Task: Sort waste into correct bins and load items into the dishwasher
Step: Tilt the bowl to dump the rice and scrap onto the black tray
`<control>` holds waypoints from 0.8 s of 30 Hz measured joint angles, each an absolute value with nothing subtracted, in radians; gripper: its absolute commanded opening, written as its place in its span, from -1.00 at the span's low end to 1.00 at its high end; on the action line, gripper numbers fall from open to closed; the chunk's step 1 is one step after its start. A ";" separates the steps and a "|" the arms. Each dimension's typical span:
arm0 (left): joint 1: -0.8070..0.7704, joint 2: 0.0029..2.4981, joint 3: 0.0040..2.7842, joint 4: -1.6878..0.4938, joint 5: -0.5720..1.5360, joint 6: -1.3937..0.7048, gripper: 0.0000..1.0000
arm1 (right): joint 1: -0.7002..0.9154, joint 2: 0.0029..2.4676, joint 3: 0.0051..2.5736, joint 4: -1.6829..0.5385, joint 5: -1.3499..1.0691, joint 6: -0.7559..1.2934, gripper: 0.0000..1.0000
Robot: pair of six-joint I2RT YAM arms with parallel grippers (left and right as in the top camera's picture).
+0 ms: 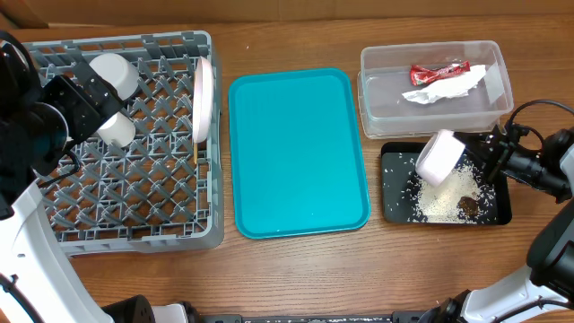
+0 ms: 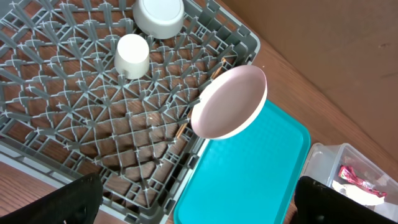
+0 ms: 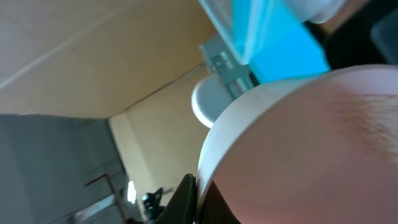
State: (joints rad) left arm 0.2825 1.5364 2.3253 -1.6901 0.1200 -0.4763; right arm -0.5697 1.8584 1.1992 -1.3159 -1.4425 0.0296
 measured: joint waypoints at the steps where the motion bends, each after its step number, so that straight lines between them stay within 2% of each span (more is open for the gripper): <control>1: 0.282 1.536 2.325 -1.690 0.120 -0.476 1.00 | -0.570 1.858 1.199 -1.311 -1.456 0.029 -0.93; 18: 0.282 1.536 2.325 -1.690 0.120 -0.477 1.00 | -0.580 1.858 1.197 -1.287 -1.517 0.191 -0.93; 20: 0.282 1.536 2.325 -1.691 0.120 -0.476 1.00 | -0.581 1.858 1.197 -1.277 -1.515 0.191 -0.93; 24: 0.282 1.536 2.325 -1.691 0.120 -0.477 1.00 | -0.570 1.858 1.201 -1.427 -1.523 0.082 -0.93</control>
State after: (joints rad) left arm 0.2825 1.5364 2.3253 -1.6909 0.1200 -0.4767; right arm -0.5705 1.8584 1.2007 -1.4269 -1.5230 0.0818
